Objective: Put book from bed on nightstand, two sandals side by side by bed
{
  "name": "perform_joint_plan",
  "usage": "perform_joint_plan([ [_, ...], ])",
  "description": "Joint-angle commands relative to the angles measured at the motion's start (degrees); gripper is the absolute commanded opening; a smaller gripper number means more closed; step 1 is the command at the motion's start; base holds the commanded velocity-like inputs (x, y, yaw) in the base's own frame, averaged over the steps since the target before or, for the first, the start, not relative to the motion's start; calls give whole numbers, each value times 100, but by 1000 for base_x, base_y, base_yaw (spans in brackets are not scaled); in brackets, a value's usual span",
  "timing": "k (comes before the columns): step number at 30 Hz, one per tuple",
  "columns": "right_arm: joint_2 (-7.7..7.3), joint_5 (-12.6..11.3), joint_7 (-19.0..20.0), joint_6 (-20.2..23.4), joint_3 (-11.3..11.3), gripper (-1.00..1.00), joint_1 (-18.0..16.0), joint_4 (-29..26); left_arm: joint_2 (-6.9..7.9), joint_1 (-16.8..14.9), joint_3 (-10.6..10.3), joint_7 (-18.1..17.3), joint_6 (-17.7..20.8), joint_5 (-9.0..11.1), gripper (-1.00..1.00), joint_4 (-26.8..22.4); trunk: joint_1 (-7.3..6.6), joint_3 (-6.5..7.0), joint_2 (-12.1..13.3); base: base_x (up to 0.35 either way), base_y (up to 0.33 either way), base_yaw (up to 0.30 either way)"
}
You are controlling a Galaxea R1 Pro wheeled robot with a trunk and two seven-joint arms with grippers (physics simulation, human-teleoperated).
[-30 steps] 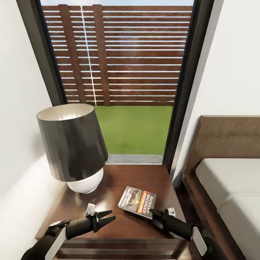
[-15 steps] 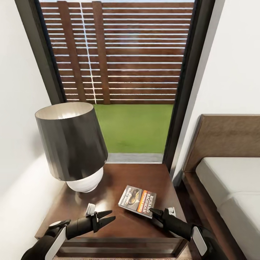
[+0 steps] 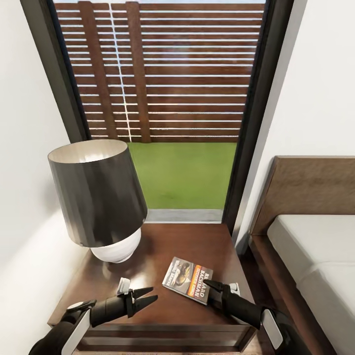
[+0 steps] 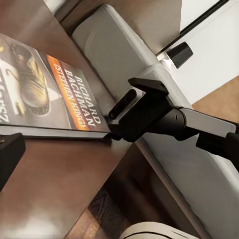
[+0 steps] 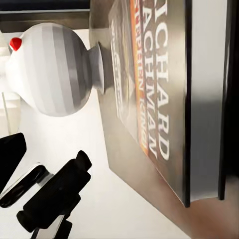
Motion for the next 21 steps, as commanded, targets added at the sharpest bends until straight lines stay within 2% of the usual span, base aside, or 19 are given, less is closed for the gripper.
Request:
perform_joint_plan([
  [1, 5, 91, -6, -6, -22, 100, -2, 4, 8, -3, -24, 0, 62, 57, 100, 0, -1, -6, -2, 0, 0, 0],
  [18, 5, 91, -6, -6, -21, 100, -2, 4, 8, -3, -27, 0, 58, 55, 100, 0, -1, -6, -2, -1, 0, 0],
  [21, 5, 91, -6, -6, -21, 100, -2, 4, 8, -3, -24, 0, 58, 55, 100, 0, -1, -6, -2, -182, 0, 0],
])
